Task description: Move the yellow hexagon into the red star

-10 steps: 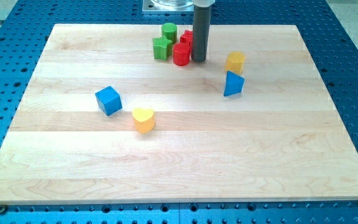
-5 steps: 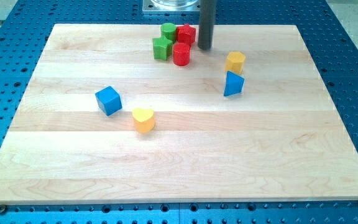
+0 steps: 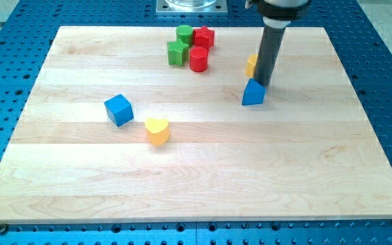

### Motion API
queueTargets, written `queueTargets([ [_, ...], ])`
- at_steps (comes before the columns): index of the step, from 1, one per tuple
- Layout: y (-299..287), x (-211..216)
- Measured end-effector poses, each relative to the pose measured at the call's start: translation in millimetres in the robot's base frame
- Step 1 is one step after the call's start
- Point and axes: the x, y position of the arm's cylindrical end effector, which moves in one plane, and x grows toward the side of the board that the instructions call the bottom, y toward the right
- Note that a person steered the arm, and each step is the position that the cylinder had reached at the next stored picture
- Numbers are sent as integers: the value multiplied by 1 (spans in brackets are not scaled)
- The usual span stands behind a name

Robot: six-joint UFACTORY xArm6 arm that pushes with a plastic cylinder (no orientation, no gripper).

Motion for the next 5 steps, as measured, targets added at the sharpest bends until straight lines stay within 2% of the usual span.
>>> queueTargets([
  [1, 0, -21],
  [2, 2, -3],
  [4, 10, -68],
  [5, -23, -68],
])
